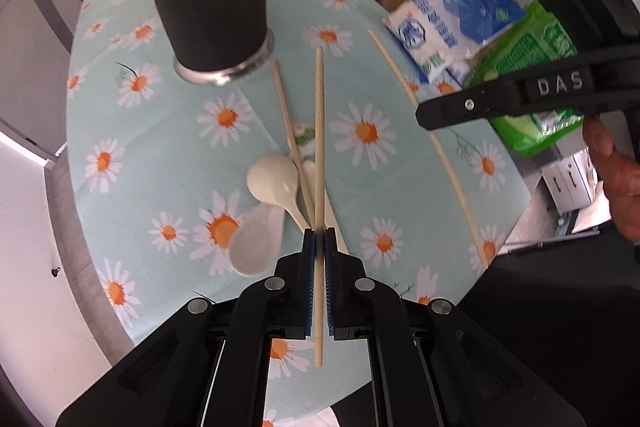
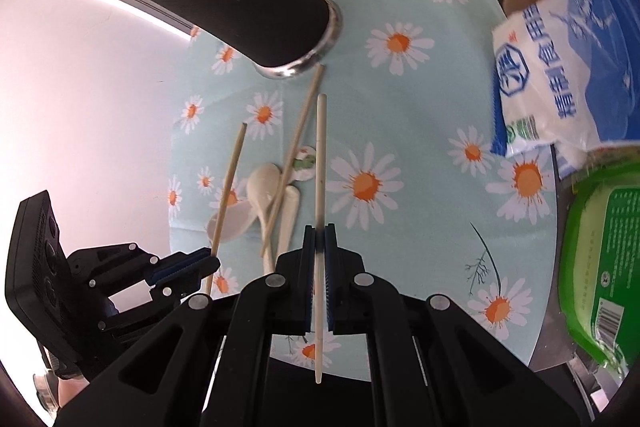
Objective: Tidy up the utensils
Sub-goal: 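Lift both chopsticks and carry them up over the black holder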
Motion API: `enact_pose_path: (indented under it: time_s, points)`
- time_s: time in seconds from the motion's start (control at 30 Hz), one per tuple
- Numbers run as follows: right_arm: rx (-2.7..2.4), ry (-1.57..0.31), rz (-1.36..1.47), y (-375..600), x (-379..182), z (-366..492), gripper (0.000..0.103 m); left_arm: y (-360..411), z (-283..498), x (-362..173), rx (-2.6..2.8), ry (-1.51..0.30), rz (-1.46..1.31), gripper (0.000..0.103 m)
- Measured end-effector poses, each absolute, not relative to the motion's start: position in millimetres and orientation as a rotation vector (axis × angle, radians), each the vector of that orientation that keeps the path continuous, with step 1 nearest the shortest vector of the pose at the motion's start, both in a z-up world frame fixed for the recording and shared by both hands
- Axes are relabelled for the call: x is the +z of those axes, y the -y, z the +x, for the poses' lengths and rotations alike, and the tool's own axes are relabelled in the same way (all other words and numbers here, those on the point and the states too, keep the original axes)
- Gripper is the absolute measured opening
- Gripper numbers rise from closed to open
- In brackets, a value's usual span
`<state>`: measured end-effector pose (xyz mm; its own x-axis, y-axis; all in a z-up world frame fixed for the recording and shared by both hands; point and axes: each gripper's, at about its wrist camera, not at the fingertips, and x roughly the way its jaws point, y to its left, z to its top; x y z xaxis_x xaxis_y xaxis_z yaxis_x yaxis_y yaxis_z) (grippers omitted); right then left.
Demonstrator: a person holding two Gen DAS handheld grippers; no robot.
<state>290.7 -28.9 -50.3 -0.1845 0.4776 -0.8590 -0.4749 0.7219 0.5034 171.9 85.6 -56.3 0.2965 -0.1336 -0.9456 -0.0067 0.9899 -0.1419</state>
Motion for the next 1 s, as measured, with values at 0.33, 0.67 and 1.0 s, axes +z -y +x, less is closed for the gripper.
enact_pose_path:
  time_s: [0.33, 0.67, 1.0]
  points:
    - [0.941, -1.432, -0.007, 4.4, -7.7, 295.1, 0.006, -110.1, 180.6, -5.7, -0.020, -1.083, -0.181, 0.004]
    - [0.986, -1.300, 0.013, -11.9, 34.1, 309.8, 0.006, -127.8, 197.5, 38.2, -0.017, -0.901, -0.230, 0.004]
    - [1.055, -1.158, 0.130, -22.3, 68.9, 341.9, 0.006, -156.2, 226.9, 54.3, -0.027, -0.772, -0.323, 0.004]
